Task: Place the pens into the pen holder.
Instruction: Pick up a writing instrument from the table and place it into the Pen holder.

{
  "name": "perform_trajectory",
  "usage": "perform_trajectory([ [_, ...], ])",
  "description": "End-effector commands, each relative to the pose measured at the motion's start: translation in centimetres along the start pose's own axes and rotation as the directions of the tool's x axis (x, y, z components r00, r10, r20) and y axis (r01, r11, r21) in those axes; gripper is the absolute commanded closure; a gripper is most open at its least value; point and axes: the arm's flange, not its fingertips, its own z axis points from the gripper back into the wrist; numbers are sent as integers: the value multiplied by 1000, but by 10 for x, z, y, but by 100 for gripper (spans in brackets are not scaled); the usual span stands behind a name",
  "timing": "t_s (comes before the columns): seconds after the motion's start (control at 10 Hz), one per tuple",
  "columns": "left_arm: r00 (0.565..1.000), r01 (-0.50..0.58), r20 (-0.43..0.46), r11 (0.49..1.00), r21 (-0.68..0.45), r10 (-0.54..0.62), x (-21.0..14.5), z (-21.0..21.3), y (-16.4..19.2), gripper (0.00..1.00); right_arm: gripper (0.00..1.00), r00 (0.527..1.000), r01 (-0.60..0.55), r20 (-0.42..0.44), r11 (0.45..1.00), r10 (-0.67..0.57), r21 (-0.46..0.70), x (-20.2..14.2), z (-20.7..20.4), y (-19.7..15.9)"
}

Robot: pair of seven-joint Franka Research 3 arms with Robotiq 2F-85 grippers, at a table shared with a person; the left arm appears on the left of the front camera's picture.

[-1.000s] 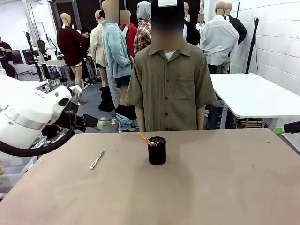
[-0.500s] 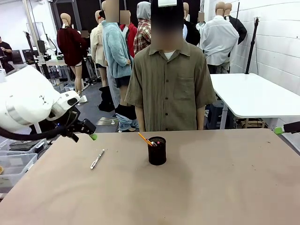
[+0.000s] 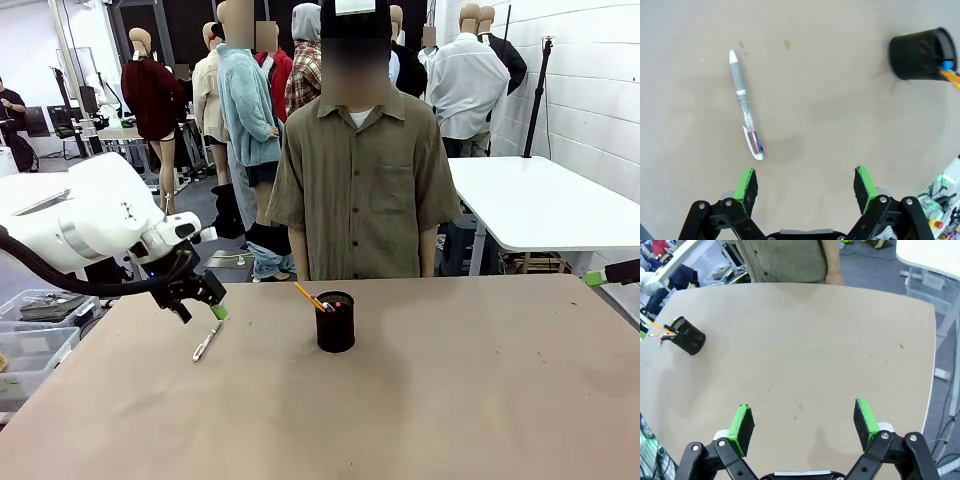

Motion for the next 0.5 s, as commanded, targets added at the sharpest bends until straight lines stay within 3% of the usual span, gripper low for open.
perform_trajectory([
  [0.0,999,12,-41,996,85,-8,16,-11,13,0,0,1000,-8,-15,1000,8,-5,-2,-1,0],
  [0.4,996,63,-67,985,158,-53,24,-37,13,0,0,1000,-8,-15,1000,8,-5,-2,-1,0],
])
